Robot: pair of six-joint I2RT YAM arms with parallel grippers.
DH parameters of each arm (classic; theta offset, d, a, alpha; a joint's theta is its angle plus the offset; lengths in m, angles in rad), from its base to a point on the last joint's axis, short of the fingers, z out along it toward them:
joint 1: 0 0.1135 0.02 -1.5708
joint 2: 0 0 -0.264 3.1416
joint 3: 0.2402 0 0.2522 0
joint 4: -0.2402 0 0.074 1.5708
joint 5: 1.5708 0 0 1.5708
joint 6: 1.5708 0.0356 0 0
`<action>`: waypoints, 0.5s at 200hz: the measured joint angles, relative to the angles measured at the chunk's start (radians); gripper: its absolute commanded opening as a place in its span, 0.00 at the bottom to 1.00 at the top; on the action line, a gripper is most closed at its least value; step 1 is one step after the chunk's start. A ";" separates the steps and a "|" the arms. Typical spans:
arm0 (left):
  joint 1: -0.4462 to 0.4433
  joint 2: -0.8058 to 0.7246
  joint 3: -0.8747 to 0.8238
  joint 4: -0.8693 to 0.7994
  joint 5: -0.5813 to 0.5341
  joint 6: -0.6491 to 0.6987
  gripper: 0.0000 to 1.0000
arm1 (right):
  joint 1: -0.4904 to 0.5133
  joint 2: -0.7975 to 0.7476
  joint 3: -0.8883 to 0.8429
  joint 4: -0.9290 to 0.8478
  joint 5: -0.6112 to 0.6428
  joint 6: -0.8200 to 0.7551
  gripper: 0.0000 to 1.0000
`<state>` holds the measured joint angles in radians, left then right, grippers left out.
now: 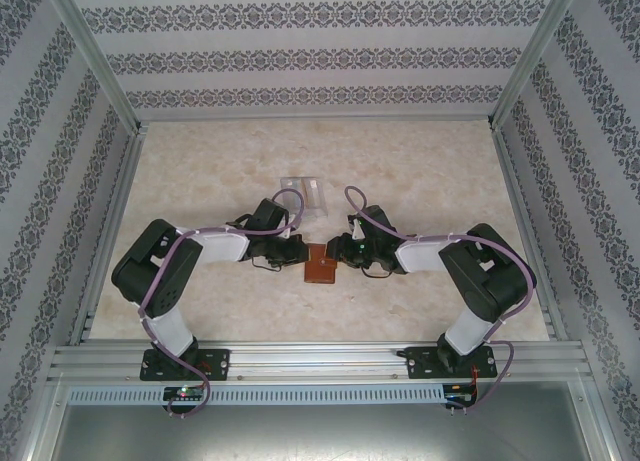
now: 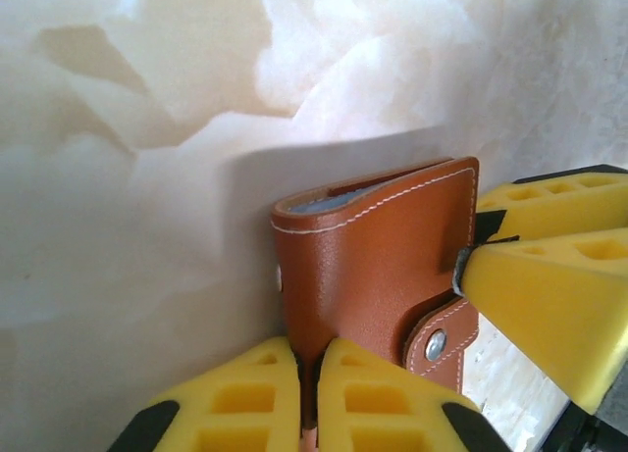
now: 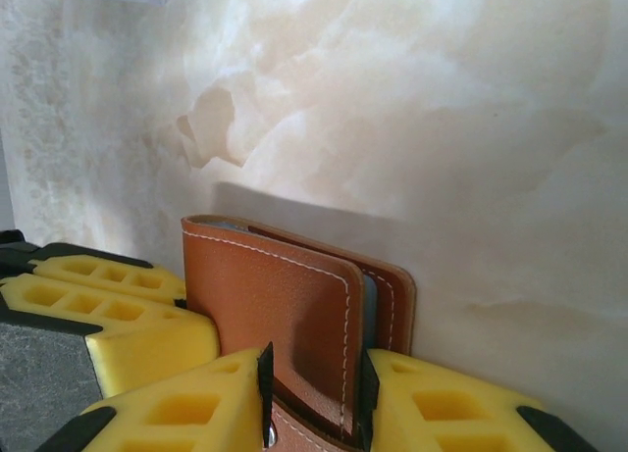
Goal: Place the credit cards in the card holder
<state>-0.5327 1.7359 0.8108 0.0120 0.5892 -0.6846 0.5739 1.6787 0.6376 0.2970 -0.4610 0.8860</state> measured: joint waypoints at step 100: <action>-0.004 -0.073 0.021 -0.060 -0.007 -0.032 0.00 | 0.121 -0.137 0.035 -0.208 0.220 -0.170 0.50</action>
<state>-0.5365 1.6627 0.8322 -0.0483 0.5823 -0.7170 0.6949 1.5421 0.6727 0.0891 -0.2409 0.7158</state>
